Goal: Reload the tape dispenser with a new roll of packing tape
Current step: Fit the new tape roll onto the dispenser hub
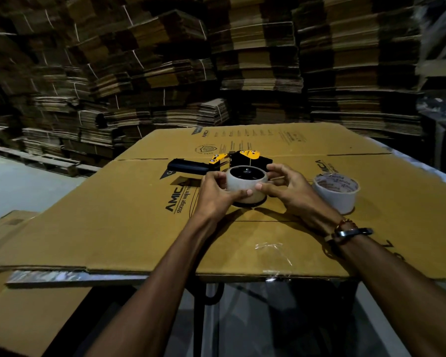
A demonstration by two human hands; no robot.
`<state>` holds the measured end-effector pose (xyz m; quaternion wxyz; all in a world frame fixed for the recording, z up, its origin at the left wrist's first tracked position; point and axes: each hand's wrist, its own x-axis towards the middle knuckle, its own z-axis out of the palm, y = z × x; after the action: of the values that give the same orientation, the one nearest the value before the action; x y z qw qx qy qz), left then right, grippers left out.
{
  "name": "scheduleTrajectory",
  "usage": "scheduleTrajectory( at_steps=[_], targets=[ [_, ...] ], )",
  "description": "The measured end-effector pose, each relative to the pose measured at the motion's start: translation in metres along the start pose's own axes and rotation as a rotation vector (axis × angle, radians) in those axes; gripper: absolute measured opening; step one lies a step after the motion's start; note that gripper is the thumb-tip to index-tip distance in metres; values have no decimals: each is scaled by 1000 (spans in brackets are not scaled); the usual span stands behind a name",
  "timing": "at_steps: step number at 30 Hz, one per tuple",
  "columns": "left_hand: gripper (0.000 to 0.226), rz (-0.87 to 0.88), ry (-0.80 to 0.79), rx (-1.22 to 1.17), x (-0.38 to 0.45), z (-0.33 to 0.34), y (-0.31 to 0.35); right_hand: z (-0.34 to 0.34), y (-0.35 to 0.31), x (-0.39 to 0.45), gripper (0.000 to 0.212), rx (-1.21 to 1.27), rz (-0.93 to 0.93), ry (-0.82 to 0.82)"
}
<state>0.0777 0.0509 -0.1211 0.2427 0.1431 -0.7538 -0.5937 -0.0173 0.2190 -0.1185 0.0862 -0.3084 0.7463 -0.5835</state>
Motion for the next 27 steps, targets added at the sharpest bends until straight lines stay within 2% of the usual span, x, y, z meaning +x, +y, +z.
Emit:
scheduleTrajectory(
  at_steps=[3,6,11,14,18,22,27],
  targets=[
    [69,-4,15,-14,-1,-3,-2,0,1,2,67,-55,-13,-23],
    [64,11,68,10,-4,-2,-3,-3,2,2,66,67,16,-61],
    [35,65,141,59,-12,-1,-6,-3,-1,-2,42,218,52,-26],
    [26,101,205,108,-10,0,-8,-3,-1,-1,37,231,56,-6],
    [42,90,141,70,-9,0,-5,-3,-1,0,47,195,54,-22],
    [48,76,96,26,-10,0,-3,-1,1,1,31,151,26,-70],
    [42,112,140,82,-10,0,-5,-1,3,4,50,169,54,-77]
  ],
)
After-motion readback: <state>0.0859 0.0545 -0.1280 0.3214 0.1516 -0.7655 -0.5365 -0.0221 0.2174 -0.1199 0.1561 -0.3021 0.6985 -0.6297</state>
